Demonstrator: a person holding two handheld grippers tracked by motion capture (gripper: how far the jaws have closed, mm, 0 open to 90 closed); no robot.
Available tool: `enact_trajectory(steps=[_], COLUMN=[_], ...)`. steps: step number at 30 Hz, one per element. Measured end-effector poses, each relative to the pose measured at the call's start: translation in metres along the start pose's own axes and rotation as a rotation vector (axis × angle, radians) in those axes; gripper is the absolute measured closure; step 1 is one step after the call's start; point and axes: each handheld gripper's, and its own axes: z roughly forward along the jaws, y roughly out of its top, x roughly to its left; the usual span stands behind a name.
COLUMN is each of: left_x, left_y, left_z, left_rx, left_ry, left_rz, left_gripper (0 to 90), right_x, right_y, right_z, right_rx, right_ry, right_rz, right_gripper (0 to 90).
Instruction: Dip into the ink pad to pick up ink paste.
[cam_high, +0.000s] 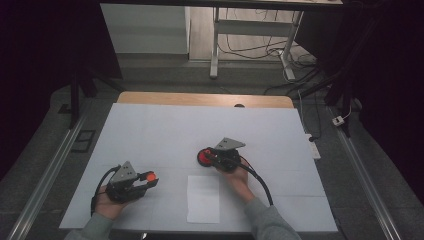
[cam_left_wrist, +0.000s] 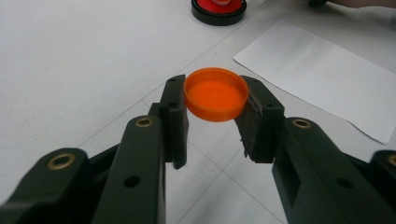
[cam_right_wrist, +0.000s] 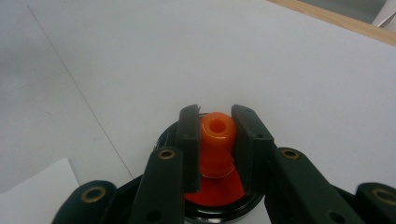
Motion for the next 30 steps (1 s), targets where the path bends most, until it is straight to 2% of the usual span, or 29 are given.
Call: enact_trajectory(steps=[5,7,8,9,15,20,30], left_x=[0.001,0.001,0.001,0.001,0.001,0.001,0.002], left_y=[0.0,0.0,0.0,0.0,0.0,0.0,0.0], left_z=[0.0,0.001,0.001,0.001,0.001,0.001,0.0], left_rx=[-0.001,0.002,0.002,0.001,0.003,0.002,0.001], left_ry=[0.0,-0.003,-0.003,-0.002,-0.003,-0.003,-0.003], left_rz=[-0.002,-0.002,-0.002,-0.001,0.0,-0.002,-0.004], left_gripper=[64.6,64.6,64.6,64.5,64.5,64.5,64.5], right_x=[-0.001,-0.007,-0.007,-0.009,-0.009,-0.006,-0.008], right_y=[0.001,0.004,0.004,0.014,0.025,0.024,0.022], right_z=[0.0,-0.005,-0.005,-0.016,-0.031,-0.026,-0.024], right_rx=[0.005,-0.051,-0.051,-0.114,-0.162,-0.126,-0.1], right_ry=[0.003,0.024,0.024,0.029,0.034,0.034,0.031], right_rz=[0.016,0.07,0.07,0.089,0.076,0.057,0.061], right_gripper=[72.4,72.2,72.2,72.2,72.3,72.2,72.2])
